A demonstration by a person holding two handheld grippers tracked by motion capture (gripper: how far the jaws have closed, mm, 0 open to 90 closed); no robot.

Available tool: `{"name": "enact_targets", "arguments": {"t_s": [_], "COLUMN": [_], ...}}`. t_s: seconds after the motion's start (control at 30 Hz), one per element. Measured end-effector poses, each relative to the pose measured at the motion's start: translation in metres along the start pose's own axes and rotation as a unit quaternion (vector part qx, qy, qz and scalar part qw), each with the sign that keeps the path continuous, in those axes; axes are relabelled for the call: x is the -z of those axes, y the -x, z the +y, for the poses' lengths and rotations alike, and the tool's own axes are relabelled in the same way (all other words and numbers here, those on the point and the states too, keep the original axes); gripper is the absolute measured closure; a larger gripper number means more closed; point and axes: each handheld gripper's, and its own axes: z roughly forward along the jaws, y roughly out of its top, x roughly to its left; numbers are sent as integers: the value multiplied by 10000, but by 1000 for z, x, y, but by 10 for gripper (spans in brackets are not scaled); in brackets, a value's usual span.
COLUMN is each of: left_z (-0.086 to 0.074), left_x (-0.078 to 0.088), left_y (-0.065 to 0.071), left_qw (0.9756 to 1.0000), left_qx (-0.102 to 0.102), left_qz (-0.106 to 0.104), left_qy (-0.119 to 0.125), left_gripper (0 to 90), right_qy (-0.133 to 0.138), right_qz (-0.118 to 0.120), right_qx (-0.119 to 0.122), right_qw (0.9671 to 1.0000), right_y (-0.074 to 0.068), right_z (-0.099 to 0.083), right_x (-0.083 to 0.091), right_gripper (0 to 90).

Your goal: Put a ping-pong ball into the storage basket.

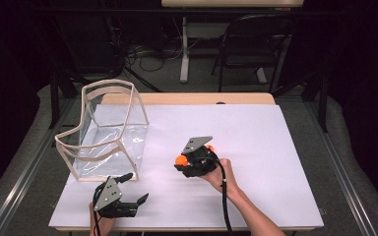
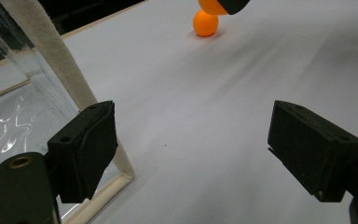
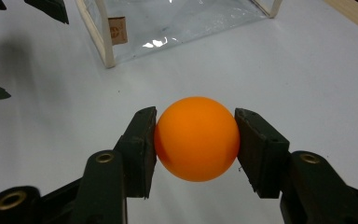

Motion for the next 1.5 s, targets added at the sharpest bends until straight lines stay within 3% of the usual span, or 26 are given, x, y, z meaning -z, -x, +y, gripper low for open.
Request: {"name": "enact_targets", "arguments": {"t_s": [1.5], "left_z": [0], "left_x": [0], "left_y": [-2], "left_qw": [10000], "left_qx": [15], "left_qz": [-6], "left_qy": [9], "left_gripper": [158], "right_qy": [-99], "right_qz": [29], "right_qx": [56], "right_qw": [9999], "right_y": [15], "right_z": [45], "right_x": [-18], "right_gripper": [507]}}
